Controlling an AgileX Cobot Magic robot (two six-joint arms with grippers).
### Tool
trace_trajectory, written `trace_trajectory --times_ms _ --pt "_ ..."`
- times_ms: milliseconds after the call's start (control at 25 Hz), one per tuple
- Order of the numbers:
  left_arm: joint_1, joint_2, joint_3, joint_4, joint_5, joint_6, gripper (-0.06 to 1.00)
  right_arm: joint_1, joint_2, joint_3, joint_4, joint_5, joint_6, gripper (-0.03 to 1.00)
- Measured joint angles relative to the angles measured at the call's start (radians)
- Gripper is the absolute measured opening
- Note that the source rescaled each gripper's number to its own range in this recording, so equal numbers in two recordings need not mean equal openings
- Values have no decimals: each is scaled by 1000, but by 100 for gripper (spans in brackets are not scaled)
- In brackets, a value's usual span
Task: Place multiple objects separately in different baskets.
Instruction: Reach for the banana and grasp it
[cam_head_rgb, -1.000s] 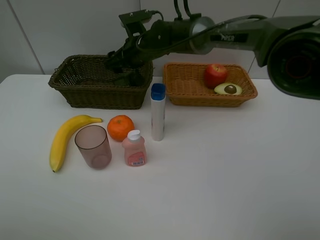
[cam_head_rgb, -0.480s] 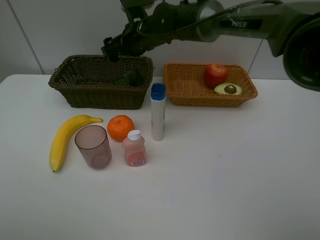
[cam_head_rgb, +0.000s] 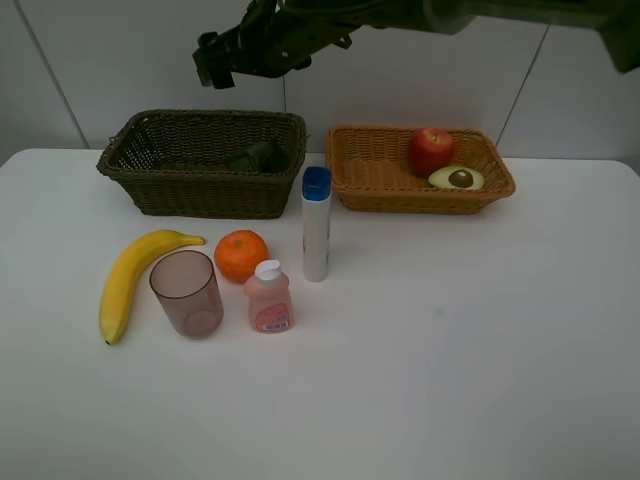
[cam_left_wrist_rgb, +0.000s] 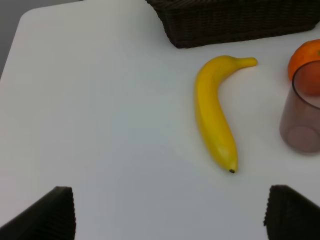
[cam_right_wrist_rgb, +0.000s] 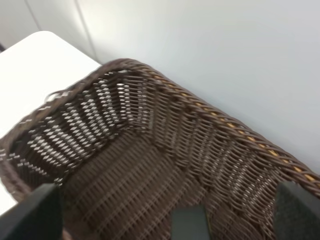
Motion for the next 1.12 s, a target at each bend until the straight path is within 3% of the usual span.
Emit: trace_trajectory --times_ms 280,720,1120 --pt "0 0 0 0 0 0 100 0 -91 0 -50 284 0 82" --pt "0 0 0 0 0 0 100 0 -264 39 -287 754 19 82" --pt "0 0 0 0 0 0 100 0 -634 492 -349 792 45 82"
